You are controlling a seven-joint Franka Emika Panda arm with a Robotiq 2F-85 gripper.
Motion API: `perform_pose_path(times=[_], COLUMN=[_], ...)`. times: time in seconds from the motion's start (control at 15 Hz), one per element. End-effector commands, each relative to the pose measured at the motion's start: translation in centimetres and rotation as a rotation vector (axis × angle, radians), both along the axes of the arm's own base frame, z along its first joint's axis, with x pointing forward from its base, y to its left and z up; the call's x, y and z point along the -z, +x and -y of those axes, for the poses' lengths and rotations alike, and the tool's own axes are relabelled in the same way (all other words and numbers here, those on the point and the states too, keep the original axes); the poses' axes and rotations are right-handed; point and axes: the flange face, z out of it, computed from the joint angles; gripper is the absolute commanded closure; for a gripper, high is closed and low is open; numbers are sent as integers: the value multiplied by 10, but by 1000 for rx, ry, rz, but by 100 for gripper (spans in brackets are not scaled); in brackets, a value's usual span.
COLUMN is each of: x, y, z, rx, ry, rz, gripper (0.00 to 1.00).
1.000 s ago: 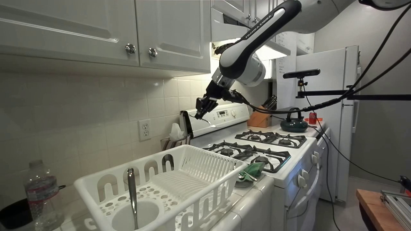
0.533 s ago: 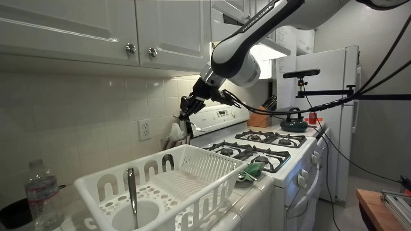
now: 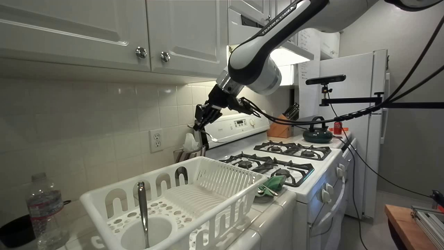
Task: Place one silver fork on the dishrack.
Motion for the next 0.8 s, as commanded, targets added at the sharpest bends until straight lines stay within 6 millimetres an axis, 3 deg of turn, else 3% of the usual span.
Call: perform_pose_path(times=[0.0, 0.13, 0.2, 0.73], x=[0, 0, 0, -11], y=[0, 0, 0, 6], z=[0, 0, 0, -44], rx=[0, 0, 0, 16], ry=[0, 0, 0, -161], rz=[0, 0, 0, 102], gripper=[84, 84, 96, 96])
